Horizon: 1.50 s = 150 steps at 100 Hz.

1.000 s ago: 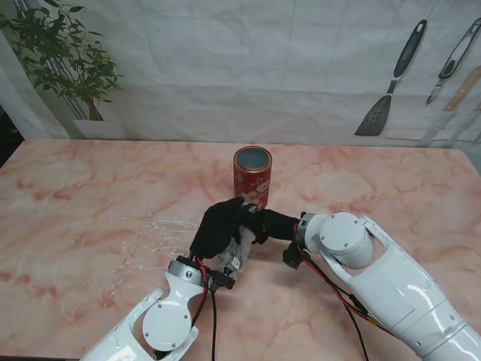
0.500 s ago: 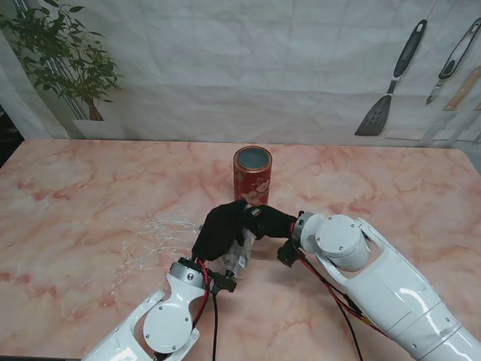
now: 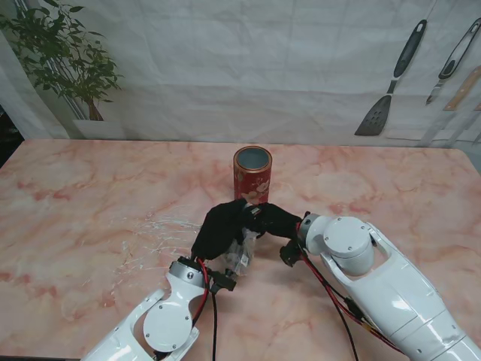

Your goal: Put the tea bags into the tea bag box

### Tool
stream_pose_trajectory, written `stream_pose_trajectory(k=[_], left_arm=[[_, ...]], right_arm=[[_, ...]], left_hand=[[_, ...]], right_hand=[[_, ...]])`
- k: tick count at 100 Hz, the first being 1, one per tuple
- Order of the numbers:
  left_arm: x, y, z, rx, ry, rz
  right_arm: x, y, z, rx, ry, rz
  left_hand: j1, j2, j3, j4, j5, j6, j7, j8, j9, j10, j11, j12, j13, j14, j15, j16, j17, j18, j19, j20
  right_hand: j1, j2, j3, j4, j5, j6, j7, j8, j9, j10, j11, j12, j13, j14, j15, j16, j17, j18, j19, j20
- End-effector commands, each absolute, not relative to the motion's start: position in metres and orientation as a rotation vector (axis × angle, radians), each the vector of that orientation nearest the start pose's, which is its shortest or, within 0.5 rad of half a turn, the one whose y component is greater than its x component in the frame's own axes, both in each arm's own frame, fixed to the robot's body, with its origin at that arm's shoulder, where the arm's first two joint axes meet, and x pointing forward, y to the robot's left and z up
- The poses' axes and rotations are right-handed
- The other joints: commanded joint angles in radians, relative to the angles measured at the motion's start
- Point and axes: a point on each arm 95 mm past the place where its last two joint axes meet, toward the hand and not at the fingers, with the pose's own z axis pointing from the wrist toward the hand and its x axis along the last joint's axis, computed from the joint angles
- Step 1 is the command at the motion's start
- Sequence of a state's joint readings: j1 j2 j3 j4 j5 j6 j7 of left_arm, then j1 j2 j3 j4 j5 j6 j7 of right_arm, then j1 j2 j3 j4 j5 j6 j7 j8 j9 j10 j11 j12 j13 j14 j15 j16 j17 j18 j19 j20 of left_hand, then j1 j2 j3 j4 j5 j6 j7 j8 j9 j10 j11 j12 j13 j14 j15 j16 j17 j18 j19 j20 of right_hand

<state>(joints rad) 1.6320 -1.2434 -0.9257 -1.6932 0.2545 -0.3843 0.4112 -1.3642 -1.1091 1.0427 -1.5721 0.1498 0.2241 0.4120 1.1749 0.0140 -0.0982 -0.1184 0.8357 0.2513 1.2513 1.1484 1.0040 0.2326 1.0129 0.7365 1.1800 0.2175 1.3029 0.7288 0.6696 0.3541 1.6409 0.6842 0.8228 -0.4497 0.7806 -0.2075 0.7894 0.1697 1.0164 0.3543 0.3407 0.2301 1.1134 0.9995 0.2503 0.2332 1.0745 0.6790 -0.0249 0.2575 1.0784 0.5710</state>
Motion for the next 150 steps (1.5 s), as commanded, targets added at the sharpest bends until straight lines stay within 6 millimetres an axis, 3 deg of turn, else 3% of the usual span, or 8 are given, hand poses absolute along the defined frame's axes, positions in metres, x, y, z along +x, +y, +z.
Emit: stream_pose_trajectory(k=[1, 19, 31, 51, 88, 99, 109, 150], left_arm=[[0.327, -0.142, -0.292, -1.63, 0.705, -2.663], [0.328, -0.142, -0.291, -1.627, 0.707, -2.657], [0.329, -0.143, -0.291, -1.623, 0.711, -2.657], [0.329, -0.144, -0.292, -1.627, 0.711, -2.659], [0.33, -0.146, -0.292, -1.634, 0.702, -2.667], [0.33, -0.146, -0.291, -1.631, 0.698, -2.673], [0.329, -0.145, -0.291, -1.629, 0.696, -2.676], [0.331, -0.142, -0.293, -1.651, 0.688, -2.657]], right_arm=[[0.409, 0.078, -0.314, -2.037, -1.158, -1.552], [0.411, 0.073, -0.311, -1.992, -1.161, -1.515], [0.412, 0.072, -0.31, -1.962, -1.166, -1.491], [0.414, 0.072, -0.309, -1.936, -1.218, -1.461], [0.414, 0.079, -0.311, -1.893, -1.367, -1.449], [0.413, 0.082, -0.313, -1.917, -1.342, -1.462], [0.413, 0.084, -0.315, -1.939, -1.302, -1.48], [0.413, 0.075, -0.304, -1.933, -1.217, -1.541]], left_hand=[[0.071, 0.088, 0.047, 0.046, 0.005, -0.036, 0.051, 0.009, -0.001, -0.055, 0.012, -0.016, 0.0, -0.004, -0.066, -0.014, 0.004, -0.067, 0.042, -0.001], [0.07, 0.088, 0.047, 0.046, 0.005, -0.034, 0.051, 0.009, 0.0, -0.054, 0.012, -0.016, 0.0, -0.002, -0.065, -0.015, 0.004, -0.066, 0.042, -0.001], [0.07, 0.088, 0.046, 0.046, 0.005, -0.034, 0.051, 0.009, -0.001, -0.054, 0.011, -0.016, 0.0, -0.002, -0.065, -0.015, 0.004, -0.066, 0.042, -0.001], [0.07, 0.088, 0.047, 0.046, 0.006, -0.034, 0.05, 0.009, 0.0, -0.055, 0.011, -0.016, 0.0, -0.004, -0.066, -0.015, 0.004, -0.065, 0.042, 0.0], [0.072, 0.089, 0.047, 0.046, 0.004, -0.034, 0.05, 0.01, -0.002, -0.053, 0.011, -0.016, 0.0, -0.003, -0.066, -0.016, 0.004, -0.065, 0.041, 0.0], [0.07, 0.089, 0.046, 0.046, 0.004, -0.034, 0.05, 0.01, -0.001, -0.055, 0.011, -0.016, 0.0, -0.003, -0.066, -0.016, 0.004, -0.065, 0.041, 0.0], [0.071, 0.088, 0.046, 0.046, 0.006, -0.036, 0.051, 0.01, 0.0, -0.054, 0.011, -0.016, 0.0, -0.004, -0.066, -0.017, 0.004, -0.066, 0.042, 0.0], [0.071, 0.087, 0.046, 0.046, 0.006, -0.035, 0.051, 0.01, 0.001, -0.053, 0.01, -0.016, -0.001, 0.001, -0.066, -0.016, 0.004, -0.064, 0.041, 0.0]], right_hand=[[0.025, 0.033, 0.001, 0.049, -0.014, -0.019, 0.026, 0.015, -0.023, -0.008, 0.02, 0.011, -0.027, -0.016, 0.01, 0.005, -0.017, -0.026, -0.015, -0.005], [-0.119, 0.081, -0.044, 0.054, -0.002, 0.019, -0.124, -0.053, -0.061, 0.002, -0.007, -0.01, -0.068, -0.012, 0.0, -0.001, -0.04, -0.032, -0.044, 0.01], [-0.254, 0.088, -0.042, 0.112, 0.052, 0.031, -0.33, 0.108, -0.083, 0.006, -0.018, -0.011, -0.086, -0.013, -0.006, -0.004, -0.049, -0.033, -0.062, 0.027], [-0.416, -0.156, 0.043, 0.095, 0.038, 0.026, -0.393, 0.176, -0.096, 0.013, -0.027, -0.007, -0.086, -0.007, -0.007, -0.001, -0.043, -0.017, -0.059, 0.033], [-0.243, -0.323, 0.199, 0.089, -0.078, -0.02, -0.258, 0.283, -0.088, 0.002, -0.005, 0.013, -0.051, -0.01, 0.008, 0.01, -0.003, -0.015, -0.025, 0.012], [-0.034, -0.243, 0.107, -0.023, -0.026, -0.023, -0.033, -0.068, -0.003, 0.002, -0.003, 0.009, 0.004, 0.006, 0.014, 0.013, 0.017, 0.005, -0.009, -0.001], [0.033, -0.144, 0.098, -0.008, 0.055, -0.013, -0.006, -0.122, 0.039, -0.008, 0.015, 0.018, 0.027, 0.003, 0.022, 0.015, 0.021, 0.005, -0.005, -0.001], [0.038, -0.022, 0.088, 0.083, -0.053, 0.019, 0.032, 0.133, -0.077, -0.001, 0.011, 0.029, -0.084, -0.021, 0.0, 0.003, -0.047, -0.037, -0.048, 0.001]])
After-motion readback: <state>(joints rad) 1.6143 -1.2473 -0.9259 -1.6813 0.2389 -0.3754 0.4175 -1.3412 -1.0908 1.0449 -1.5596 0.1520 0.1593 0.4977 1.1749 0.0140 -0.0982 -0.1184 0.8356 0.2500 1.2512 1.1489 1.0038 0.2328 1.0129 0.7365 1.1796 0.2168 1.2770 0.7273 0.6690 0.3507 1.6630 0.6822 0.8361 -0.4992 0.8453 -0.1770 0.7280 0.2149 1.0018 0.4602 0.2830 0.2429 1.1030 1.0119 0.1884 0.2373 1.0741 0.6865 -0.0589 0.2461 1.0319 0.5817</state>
